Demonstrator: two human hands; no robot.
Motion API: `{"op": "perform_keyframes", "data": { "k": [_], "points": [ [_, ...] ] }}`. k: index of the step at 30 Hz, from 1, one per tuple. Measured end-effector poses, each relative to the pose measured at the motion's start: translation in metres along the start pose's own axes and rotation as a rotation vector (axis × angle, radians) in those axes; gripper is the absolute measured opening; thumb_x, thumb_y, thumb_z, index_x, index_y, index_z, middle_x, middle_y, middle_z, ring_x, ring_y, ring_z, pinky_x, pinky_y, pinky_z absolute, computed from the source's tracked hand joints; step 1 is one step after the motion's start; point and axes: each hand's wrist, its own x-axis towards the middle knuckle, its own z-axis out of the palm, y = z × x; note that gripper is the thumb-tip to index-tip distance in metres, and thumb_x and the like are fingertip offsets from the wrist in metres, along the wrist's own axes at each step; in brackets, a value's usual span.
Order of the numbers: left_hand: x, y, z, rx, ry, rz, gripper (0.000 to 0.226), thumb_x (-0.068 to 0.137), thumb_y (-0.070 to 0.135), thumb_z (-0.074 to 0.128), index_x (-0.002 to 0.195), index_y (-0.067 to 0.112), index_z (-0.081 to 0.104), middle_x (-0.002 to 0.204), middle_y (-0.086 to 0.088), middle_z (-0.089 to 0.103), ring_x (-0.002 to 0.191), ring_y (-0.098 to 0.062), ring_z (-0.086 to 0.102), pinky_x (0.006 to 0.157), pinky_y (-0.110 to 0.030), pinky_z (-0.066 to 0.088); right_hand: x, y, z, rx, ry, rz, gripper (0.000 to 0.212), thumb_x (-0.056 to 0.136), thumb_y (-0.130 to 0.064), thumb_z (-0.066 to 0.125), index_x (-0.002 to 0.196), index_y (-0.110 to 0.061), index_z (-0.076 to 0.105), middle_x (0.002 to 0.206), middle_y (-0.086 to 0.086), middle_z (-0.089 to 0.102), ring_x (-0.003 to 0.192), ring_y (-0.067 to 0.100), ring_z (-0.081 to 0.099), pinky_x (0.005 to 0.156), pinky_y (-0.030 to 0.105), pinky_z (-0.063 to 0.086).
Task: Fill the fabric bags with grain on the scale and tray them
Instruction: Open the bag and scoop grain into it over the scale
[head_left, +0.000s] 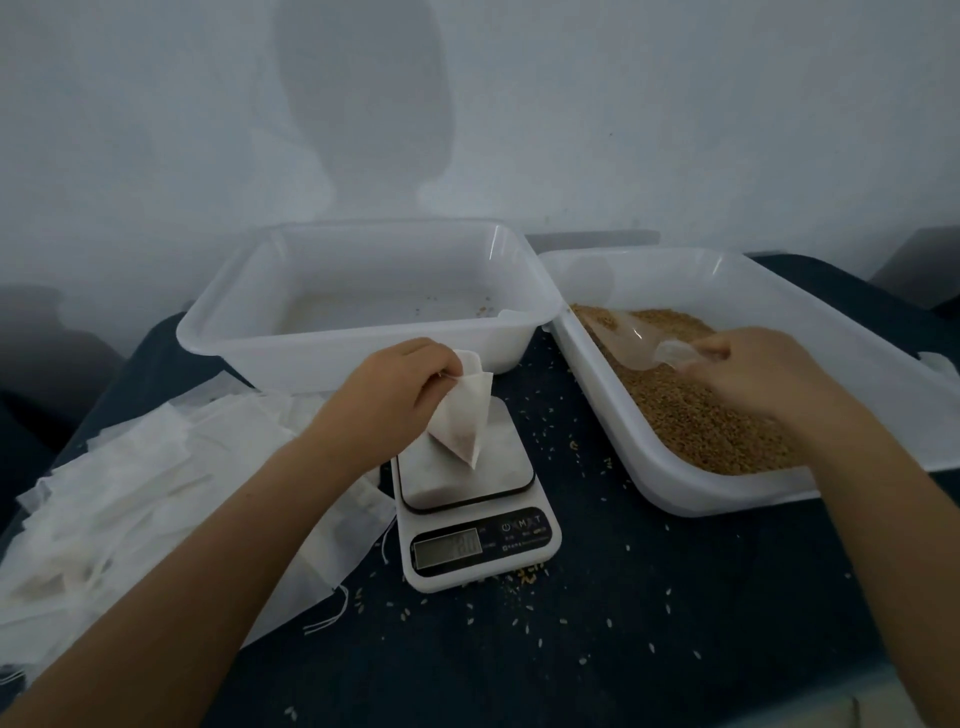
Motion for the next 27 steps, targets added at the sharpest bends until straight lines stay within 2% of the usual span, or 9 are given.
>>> {"op": "perform_keyframes", "data": {
  "k": [5,8,11,13,15,18,21,25,27],
  "points": [
    [0.009,-0.011,-0.029,0.009,-0.115,-0.044,0.008,0.090,0.012,0.054,0.088,0.015,0.061,0.084,0.006,0.062,0.078,-0.011,0.057,0.071,-0.015,0.042,-0.011,-0.002,-0.027,0.157,0.081,-0.130,0.039,0.088,-0.040,0.063,0.125,-0.030,0.061,0.085,-0.010,0.064,0.067,0.011,0.058,0.056,0.023,0.038],
    [0.015,-0.022,-0.047,0.017,-0.229,-0.009,0.011,0.090,0.014,0.056,0.093,0.021,0.063,0.091,0.013,0.064,0.084,-0.001,0.058,0.077,-0.014,0.045,-0.019,-0.013,-0.044,0.203,0.064,-0.252,0.036,0.085,-0.040,0.066,0.121,-0.036,0.063,0.083,-0.022,0.060,0.072,0.002,0.058,0.060,0.018,0.036],
    [0.016,-0.030,-0.051,0.022,-0.358,0.033,0.011,0.088,0.011,0.058,0.092,0.019,0.065,0.096,0.009,0.065,0.088,-0.005,0.061,0.082,-0.022,0.050,-0.028,-0.027,-0.049,0.241,-0.079,-0.386,0.034,0.075,-0.050,0.065,0.109,-0.049,0.062,0.077,-0.027,0.066,0.070,-0.007,0.062,0.064,0.017,0.037],
    [0.015,-0.033,-0.047,0.014,-0.398,0.052,0.011,0.086,0.008,0.060,0.088,0.016,0.066,0.097,0.005,0.064,0.087,-0.008,0.061,0.084,-0.028,0.051,-0.032,-0.037,-0.045,0.244,-0.188,-0.449,0.039,0.064,-0.058,0.062,0.102,-0.055,0.058,0.083,-0.034,0.065,0.074,-0.019,0.058,0.066,0.016,0.039],
    [0.014,-0.035,-0.042,-0.008,-0.396,0.056,0.010,0.085,0.006,0.061,0.087,0.015,0.067,0.097,0.005,0.064,0.087,-0.006,0.060,0.083,-0.027,0.050,-0.030,-0.042,-0.040,0.186,-0.253,-0.502,0.042,0.061,-0.059,0.061,0.104,-0.055,0.059,0.094,-0.036,0.062,0.082,-0.024,0.055,0.071,0.012,0.037],
    [0.013,-0.034,-0.037,-0.054,-0.367,0.050,0.012,0.084,0.006,0.062,0.086,0.017,0.067,0.095,0.007,0.064,0.086,-0.002,0.060,0.083,-0.025,0.049,-0.025,-0.046,-0.038,0.093,-0.309,-0.561,0.033,0.070,-0.052,0.065,0.102,-0.057,0.062,0.099,-0.035,0.065,0.091,-0.018,0.056,0.076,0.011,0.038],
    [0.013,-0.030,-0.035,-0.073,-0.371,0.060,0.017,0.082,0.003,0.061,0.084,0.019,0.065,0.093,0.007,0.064,0.085,-0.002,0.060,0.083,-0.026,0.050,-0.022,-0.047,-0.044,0.045,-0.351,-0.587,0.029,0.078,-0.039,0.070,0.099,-0.057,0.063,0.098,-0.036,0.065,0.092,-0.015,0.058,0.077,0.012,0.040],
    [0.012,-0.024,-0.034,-0.093,-0.392,0.080,0.022,0.078,-0.001,0.059,0.081,0.020,0.065,0.095,0.005,0.065,0.088,-0.004,0.060,0.082,-0.025,0.050,-0.019,-0.056,-0.057,-0.062,-0.382,-0.646,0.029,0.077,-0.042,0.069,0.102,-0.056,0.063,0.097,-0.038,0.064,0.089,-0.016,0.058,0.074,0.013,0.038],
    [0.012,-0.022,-0.034,-0.090,-0.403,0.100,0.022,0.077,-0.002,0.059,0.081,0.019,0.066,0.096,0.004,0.065,0.088,-0.005,0.060,0.082,-0.024,0.049,-0.019,-0.065,-0.063,-0.123,-0.385,-0.669,0.029,0.075,-0.045,0.068,0.103,-0.054,0.064,0.098,-0.033,0.066,0.090,-0.010,0.060,0.080,0.018,0.044]
  ]
}}
